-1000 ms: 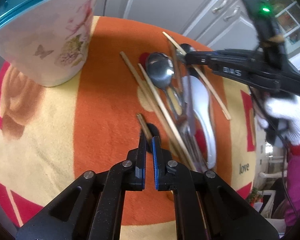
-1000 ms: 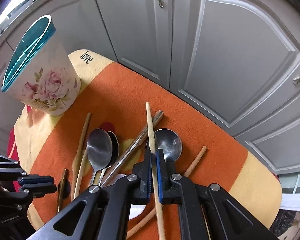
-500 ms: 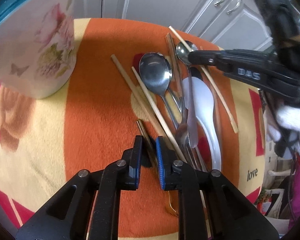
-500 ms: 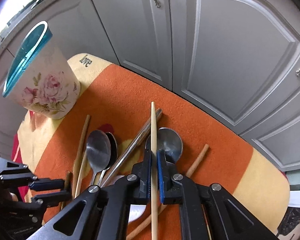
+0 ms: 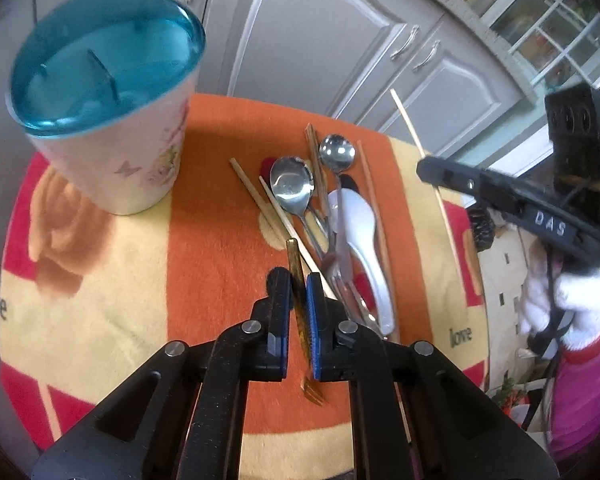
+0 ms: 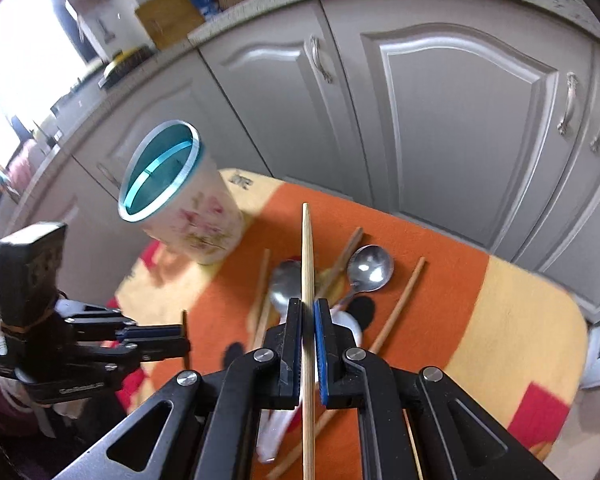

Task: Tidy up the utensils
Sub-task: 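Lift both chopsticks and drop them into the floral holder, opening both tools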

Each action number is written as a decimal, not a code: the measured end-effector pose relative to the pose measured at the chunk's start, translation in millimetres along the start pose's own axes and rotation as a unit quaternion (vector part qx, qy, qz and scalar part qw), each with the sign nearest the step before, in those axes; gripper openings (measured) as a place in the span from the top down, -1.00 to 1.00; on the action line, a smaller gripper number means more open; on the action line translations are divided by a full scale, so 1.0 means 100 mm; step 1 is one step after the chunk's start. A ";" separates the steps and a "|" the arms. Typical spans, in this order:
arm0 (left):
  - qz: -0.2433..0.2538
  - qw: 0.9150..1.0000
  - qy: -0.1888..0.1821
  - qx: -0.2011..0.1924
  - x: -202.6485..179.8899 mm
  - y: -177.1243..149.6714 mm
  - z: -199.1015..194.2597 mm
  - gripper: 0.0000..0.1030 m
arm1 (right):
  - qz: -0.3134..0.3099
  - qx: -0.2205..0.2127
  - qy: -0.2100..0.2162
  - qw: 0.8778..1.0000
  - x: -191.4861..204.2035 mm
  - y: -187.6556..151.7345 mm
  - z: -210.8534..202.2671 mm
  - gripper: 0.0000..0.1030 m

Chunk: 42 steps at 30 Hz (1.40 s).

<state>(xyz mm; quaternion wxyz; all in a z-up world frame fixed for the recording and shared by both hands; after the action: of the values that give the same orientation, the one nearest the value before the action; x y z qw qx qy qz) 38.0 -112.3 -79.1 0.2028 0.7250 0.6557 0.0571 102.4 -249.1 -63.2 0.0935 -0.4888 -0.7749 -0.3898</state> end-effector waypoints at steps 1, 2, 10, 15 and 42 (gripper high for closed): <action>0.001 1.000 0.000 -0.007 -0.01 0.01 -0.06 0.89 | 0.004 -0.010 0.007 1.000 0.06 -0.01 -0.04 0.89; 0.004 1.000 -0.003 -0.015 -0.02 0.01 -0.15 0.89 | 0.008 -0.018 0.014 1.000 0.12 -0.03 -0.09 0.89; 0.001 0.998 -0.014 -0.069 -0.01 0.25 -0.73 0.89 | 0.014 -0.066 0.056 0.996 0.49 0.06 -0.27 0.89; -0.005 0.995 -0.015 -0.097 0.17 0.39 -1.15 0.89 | -0.006 -0.081 0.067 0.994 0.78 0.26 -0.33 0.89; -0.022 0.981 0.122 -0.152 1.20 1.38 -1.15 0.89 | -0.105 -0.181 0.031 0.977 1.37 2.16 0.96 0.89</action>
<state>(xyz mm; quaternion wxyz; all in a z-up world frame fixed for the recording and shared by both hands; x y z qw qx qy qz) 142.1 21.7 55.0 0.2307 0.6585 0.6750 0.2398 234.8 -41.1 54.1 -0.0141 -0.4017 -0.7352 -0.5459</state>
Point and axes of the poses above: each gripper's, at about its wrist camera, not at the fingertips, and z roughly the way its jaws point, x to its left, y to its top, the point moved 9 cm from there along z, roughly the way its jaws point, and after that the axes turned 11 degrees about y, right-handed, at the moved point
